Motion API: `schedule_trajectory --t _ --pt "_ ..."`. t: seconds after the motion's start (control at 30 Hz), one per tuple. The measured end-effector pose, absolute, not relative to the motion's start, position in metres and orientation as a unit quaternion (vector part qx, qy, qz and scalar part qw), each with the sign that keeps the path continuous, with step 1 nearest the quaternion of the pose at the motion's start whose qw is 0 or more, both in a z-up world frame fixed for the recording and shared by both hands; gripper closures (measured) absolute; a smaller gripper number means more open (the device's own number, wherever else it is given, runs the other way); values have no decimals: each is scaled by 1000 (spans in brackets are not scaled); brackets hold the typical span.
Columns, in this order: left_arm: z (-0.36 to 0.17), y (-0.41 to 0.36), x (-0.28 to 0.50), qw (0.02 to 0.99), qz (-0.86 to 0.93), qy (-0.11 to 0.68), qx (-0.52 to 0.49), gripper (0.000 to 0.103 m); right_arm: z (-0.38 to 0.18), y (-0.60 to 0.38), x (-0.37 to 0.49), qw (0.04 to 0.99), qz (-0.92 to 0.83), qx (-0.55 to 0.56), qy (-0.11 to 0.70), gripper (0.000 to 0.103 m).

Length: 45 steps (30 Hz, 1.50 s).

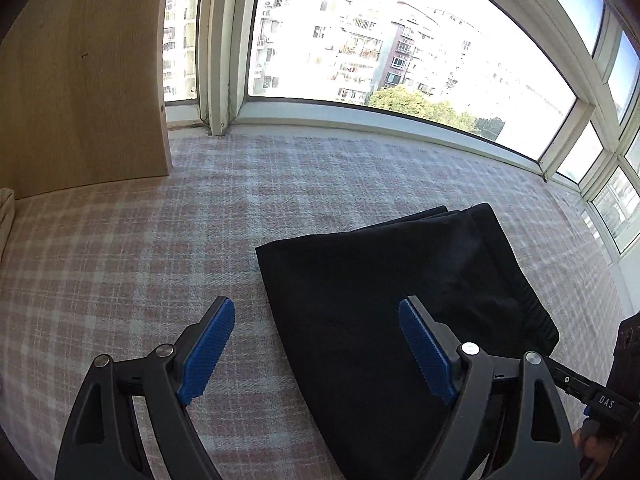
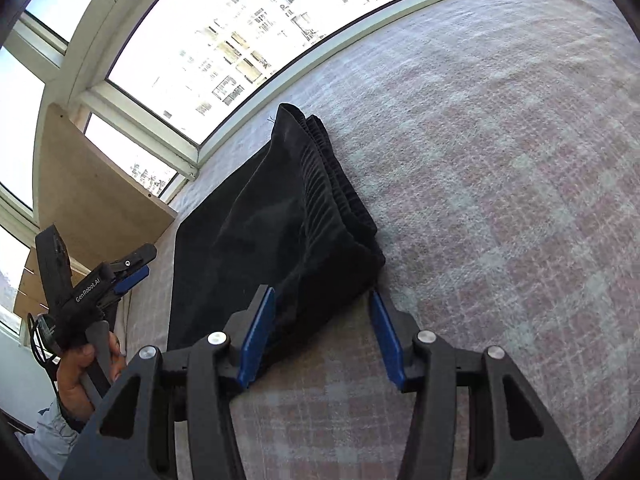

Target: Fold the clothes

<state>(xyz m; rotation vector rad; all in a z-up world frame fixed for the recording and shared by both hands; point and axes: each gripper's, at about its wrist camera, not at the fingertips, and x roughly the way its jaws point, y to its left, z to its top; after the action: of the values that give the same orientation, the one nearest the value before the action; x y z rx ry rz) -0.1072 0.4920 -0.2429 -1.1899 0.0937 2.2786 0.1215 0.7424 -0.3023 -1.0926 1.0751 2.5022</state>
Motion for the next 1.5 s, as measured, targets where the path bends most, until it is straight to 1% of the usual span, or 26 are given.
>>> schedule_trajectory --t 0.07,0.17,0.33,0.37,0.4,0.43,0.47,0.63,0.87,0.97,1.1,1.3,1.5 --pt "-239 494 -98 286 854 50 -432 19 -299 733 121 113 855 -382 333 54" --pt "-233 495 -84 296 855 59 -422 19 -298 729 102 118 860 -394 304 51" --pt "-221 494 -65 307 858 67 -406 19 -298 731 70 117 862 -405 282 51" --pt "-219 492 -63 309 859 68 -403 19 -298 730 67 113 864 -406 276 53" --pt "-217 491 -61 310 860 68 -400 19 -298 730 64 110 865 -407 271 74" --pt "-215 489 -60 310 861 68 -399 19 -301 731 62 103 863 -412 275 88" --pt "-214 487 -59 309 861 67 -397 19 -304 733 62 102 861 -410 283 92" --pt "-221 475 -62 297 863 66 -403 19 -300 722 63 116 874 -399 252 95" --pt "-241 466 -83 278 857 39 -433 19 -291 719 68 123 881 -384 248 95" --pt "-241 463 -86 275 858 30 -434 19 -283 716 74 126 886 -370 249 95" --pt "-243 460 -83 280 854 33 -437 19 -268 710 86 135 894 -347 249 95" --pt "-244 460 -77 294 847 40 -442 19 -262 700 101 162 893 -339 249 96" --pt "-239 456 -72 314 841 47 -438 19 -253 683 142 210 884 -328 258 96"
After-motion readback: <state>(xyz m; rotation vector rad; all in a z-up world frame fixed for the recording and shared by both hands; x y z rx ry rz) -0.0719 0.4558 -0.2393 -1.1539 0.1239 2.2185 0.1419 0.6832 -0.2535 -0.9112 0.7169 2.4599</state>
